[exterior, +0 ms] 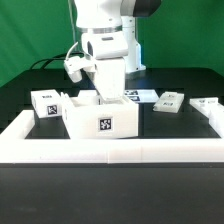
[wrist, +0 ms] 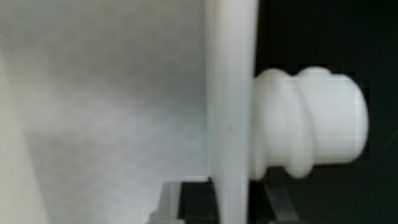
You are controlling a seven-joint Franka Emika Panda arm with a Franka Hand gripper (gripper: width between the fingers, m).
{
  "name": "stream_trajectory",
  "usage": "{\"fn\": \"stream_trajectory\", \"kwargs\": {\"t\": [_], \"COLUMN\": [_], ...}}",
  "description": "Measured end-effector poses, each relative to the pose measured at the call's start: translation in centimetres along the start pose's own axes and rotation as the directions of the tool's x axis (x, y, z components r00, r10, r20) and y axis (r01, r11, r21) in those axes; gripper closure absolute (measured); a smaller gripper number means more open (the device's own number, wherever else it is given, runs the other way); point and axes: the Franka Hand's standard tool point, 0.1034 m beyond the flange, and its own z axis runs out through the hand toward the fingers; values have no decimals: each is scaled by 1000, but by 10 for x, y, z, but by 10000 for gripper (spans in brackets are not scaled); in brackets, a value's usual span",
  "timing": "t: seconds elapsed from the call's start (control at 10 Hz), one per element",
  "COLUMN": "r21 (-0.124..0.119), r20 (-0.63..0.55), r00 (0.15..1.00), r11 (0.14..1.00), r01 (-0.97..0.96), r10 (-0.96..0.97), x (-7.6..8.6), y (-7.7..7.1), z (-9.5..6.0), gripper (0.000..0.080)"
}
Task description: Assemble cabinet
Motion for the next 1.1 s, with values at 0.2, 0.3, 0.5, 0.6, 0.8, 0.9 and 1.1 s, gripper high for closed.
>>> {"fn": "stream_trajectory", "kwargs": {"t": [0.2,0.3,0.5,0.6,0.8,0.9,1.1], "r21": [-9,-18,-33,-40,-51,-49,-48], "r20": [-8,-13,-21,-25,-29,-31,-33], "r00": [998,995,992,989,987,984,983], "r11": [997,995,991,989,986,983,982], "r01": [-70,-97,-128,-144,-157,-176,-185], "r10": [70,96,127,143,156,174,183], "x": [17,28,44,55,75,85,101], "y": [7,14,31,41,57,68,90], "z": [1,1,0,0,-3,-5,-6], "gripper": [762,762,762,762,762,762,762]}}
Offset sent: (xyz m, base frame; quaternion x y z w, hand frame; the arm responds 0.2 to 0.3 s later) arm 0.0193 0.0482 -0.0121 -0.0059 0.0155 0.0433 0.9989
